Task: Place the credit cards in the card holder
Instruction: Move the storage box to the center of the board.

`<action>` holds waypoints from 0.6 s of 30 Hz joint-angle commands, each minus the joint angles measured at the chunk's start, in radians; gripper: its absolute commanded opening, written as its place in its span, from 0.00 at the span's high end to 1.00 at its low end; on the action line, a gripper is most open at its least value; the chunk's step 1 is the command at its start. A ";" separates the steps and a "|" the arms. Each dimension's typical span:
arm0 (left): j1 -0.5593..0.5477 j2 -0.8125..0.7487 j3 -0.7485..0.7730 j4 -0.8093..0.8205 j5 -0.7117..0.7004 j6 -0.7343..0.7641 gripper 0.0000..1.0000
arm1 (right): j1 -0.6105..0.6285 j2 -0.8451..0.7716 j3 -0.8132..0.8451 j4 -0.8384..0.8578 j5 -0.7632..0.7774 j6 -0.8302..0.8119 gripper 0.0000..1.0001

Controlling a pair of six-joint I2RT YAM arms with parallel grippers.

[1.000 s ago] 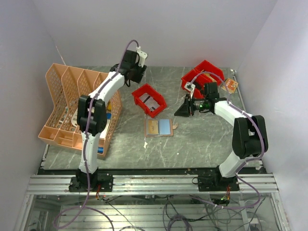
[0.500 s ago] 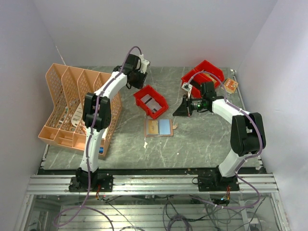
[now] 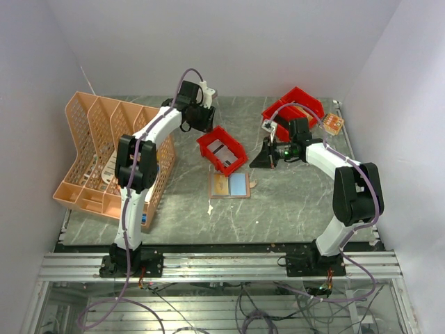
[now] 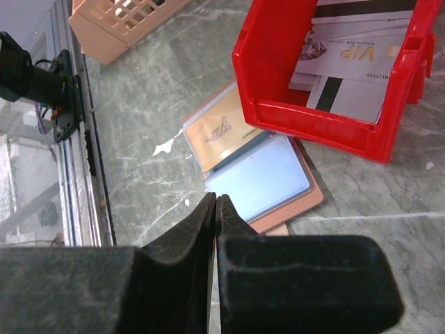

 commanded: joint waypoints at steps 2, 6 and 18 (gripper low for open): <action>0.019 0.024 -0.053 0.019 0.072 -0.034 0.47 | 0.006 0.004 0.027 -0.009 0.010 -0.011 0.97; 0.007 0.051 -0.033 -0.020 0.026 -0.010 0.48 | 0.007 0.011 0.035 -0.016 0.012 -0.012 0.96; -0.069 0.067 -0.027 -0.031 -0.200 0.110 0.49 | 0.007 0.009 0.041 -0.033 0.012 -0.020 0.96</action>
